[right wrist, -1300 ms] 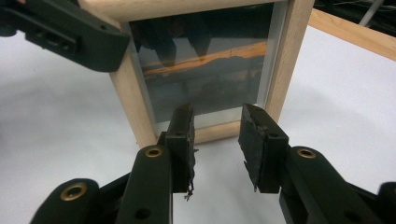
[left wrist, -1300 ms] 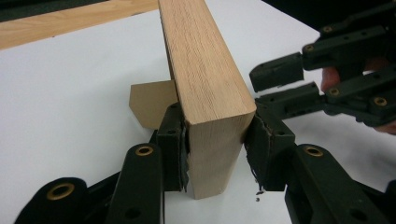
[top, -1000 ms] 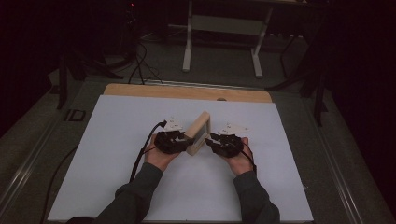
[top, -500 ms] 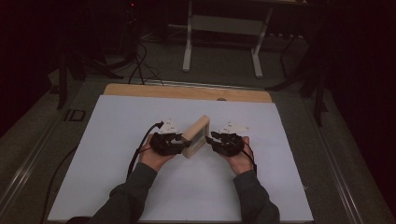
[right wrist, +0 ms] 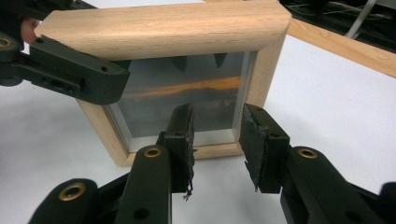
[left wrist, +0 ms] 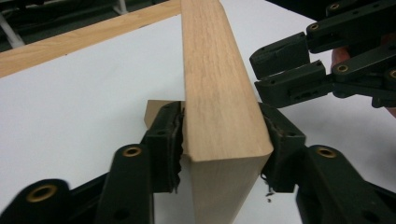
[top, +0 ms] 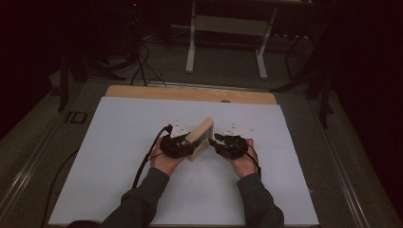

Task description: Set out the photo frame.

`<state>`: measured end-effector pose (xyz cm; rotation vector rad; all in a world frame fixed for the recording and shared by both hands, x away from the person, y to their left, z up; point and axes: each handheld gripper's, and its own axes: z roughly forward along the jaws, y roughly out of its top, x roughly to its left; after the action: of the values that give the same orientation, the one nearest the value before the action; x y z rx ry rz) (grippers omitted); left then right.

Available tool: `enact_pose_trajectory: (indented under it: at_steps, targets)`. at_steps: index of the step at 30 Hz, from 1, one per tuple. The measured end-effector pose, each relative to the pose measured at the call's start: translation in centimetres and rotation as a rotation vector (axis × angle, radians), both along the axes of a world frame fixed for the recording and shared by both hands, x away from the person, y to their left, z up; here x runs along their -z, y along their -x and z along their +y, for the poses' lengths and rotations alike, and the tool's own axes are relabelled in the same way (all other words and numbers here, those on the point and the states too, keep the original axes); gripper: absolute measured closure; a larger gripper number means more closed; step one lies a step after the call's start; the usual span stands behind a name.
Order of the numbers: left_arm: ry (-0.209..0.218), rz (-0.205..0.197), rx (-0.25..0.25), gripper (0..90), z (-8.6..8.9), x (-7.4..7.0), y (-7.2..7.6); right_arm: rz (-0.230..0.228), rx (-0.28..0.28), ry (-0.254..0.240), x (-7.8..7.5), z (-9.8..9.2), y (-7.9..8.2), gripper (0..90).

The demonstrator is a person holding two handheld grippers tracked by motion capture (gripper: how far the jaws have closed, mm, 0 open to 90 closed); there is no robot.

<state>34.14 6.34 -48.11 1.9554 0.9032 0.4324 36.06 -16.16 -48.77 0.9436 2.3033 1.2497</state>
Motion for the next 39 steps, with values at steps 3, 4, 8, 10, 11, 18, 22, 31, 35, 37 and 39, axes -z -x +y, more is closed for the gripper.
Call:
enact_pose_trajectory:
  at_steps: [3,4,8,10,11,18,22,31,35,37,39]
  targets:
    - [-0.006,0.005,0.009,58.8,0.3,-0.1,-0.1,-0.002,0.006,-0.003,-0.1,-0.2,0.0,64.1]
    - [-0.002,0.013,0.013,58.9,0.4,-0.1,-0.2,-0.003,0.009,-0.004,-0.1,-0.2,0.0,64.0]
    - [0.010,0.025,0.045,59.4,0.9,-0.1,-0.3,-0.004,0.015,-0.007,-0.2,-0.3,-0.1,63.1]
    - [0.004,0.022,0.071,59.6,1.1,-0.1,-0.3,-0.003,0.017,-0.010,-0.3,-0.4,-0.1,62.8]
    - [0.000,0.021,0.081,59.7,1.2,-0.2,-0.3,-0.003,0.019,-0.013,-0.3,-0.4,-0.1,62.8]
    - [-0.039,0.005,0.140,60.4,2.3,-0.4,-0.4,-0.004,0.017,-0.020,-0.4,-0.4,0.0,62.8]
    - [-0.027,0.012,0.134,60.3,3.4,-0.5,-0.7,-0.002,0.013,-0.018,-0.3,-0.3,0.0,62.8]
    - [-0.018,-0.004,0.107,59.8,4.0,-0.3,-0.8,0.001,0.005,-0.020,-0.3,-0.1,0.0,62.3]
    - [-0.016,-0.017,0.072,53.2,3.4,-0.2,-0.8,-0.005,0.008,-0.026,-0.5,-0.2,-0.1,62.0]
    - [-0.015,-0.025,0.065,52.2,3.0,-0.1,-0.7,-0.007,0.014,-0.031,-0.7,-0.3,-0.1,61.9]
    - [-0.018,-0.030,0.060,53.3,2.5,0.0,-0.7,-0.009,0.014,-0.033,-0.7,-0.3,-0.2,61.6]
